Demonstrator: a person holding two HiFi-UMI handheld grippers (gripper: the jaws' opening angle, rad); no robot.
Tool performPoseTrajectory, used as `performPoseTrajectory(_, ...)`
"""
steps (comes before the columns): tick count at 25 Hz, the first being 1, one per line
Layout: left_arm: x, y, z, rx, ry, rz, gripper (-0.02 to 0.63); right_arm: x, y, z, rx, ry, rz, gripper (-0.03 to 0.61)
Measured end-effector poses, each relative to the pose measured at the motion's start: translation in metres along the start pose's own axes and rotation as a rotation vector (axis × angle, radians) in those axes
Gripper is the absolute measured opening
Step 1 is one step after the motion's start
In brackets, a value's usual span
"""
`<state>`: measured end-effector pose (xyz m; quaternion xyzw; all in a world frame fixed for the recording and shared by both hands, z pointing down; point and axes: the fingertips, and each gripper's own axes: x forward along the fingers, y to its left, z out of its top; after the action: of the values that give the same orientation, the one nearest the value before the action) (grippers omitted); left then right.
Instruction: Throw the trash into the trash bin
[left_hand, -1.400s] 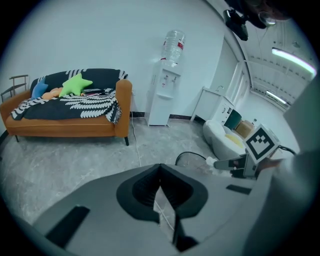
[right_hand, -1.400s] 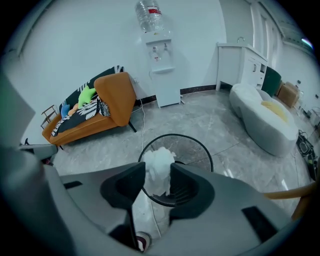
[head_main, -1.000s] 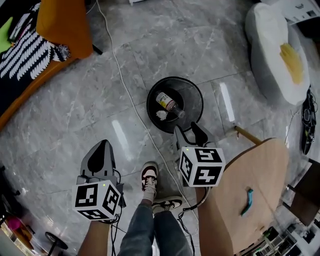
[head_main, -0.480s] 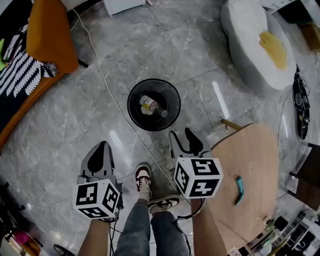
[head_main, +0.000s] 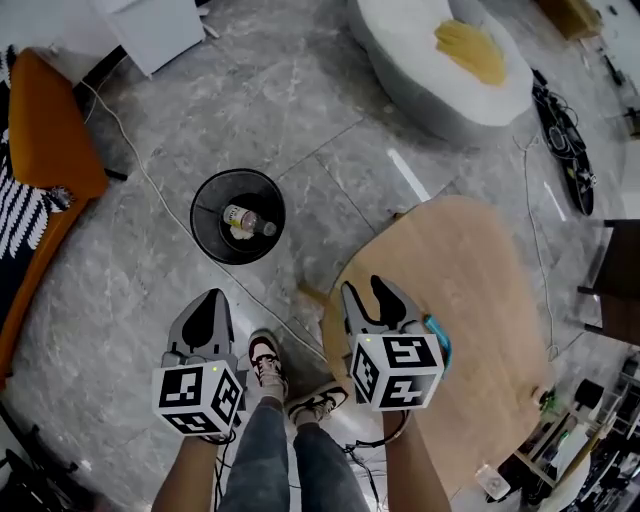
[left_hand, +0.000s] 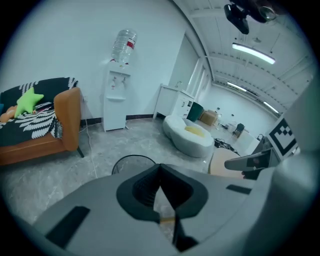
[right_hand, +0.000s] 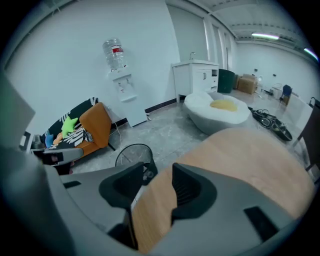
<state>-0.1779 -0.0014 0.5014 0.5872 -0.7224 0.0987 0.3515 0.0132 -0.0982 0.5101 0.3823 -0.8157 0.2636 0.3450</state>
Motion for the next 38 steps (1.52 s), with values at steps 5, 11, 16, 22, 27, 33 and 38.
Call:
performPoseTrajectory(5, 0.011, -0.070, -0.005, 0.060, 0.031, -0.096, -0.008, -0.043, -0.061, -0.025, 0.068, 0.000, -0.081, 0.173)
performPoseTrajectory(11, 0.018, -0.155, -0.025, 0.171, 0.079, -0.236, -0.008, -0.098, -0.127, -0.076, 0.199, 0.004, -0.203, 0.164)
performPoseTrajectory(16, 0.014, -0.214, -0.051, 0.221, 0.103, -0.291, -0.008, -0.132, -0.169, -0.119, 0.242, 0.022, -0.240, 0.163)
performPoseTrajectory(22, 0.008, -0.248, -0.080, 0.260, 0.137, -0.328, -0.008, -0.147, -0.185, -0.159, 0.245, 0.045, -0.254, 0.161)
performPoseTrajectory(27, 0.004, -0.260, -0.098, 0.272, 0.159, -0.331, -0.008, -0.144, -0.188, -0.179, 0.205, 0.081, -0.245, 0.158)
performPoseTrajectory(33, 0.005, -0.264, -0.105, 0.274, 0.162, -0.326, -0.008, -0.139, -0.191, -0.186, 0.184, 0.101, -0.239, 0.133)
performPoseTrajectory(38, 0.008, -0.259, -0.103, 0.273, 0.158, -0.318, -0.008, -0.136, -0.190, -0.190, 0.155, 0.131, -0.249, 0.097)
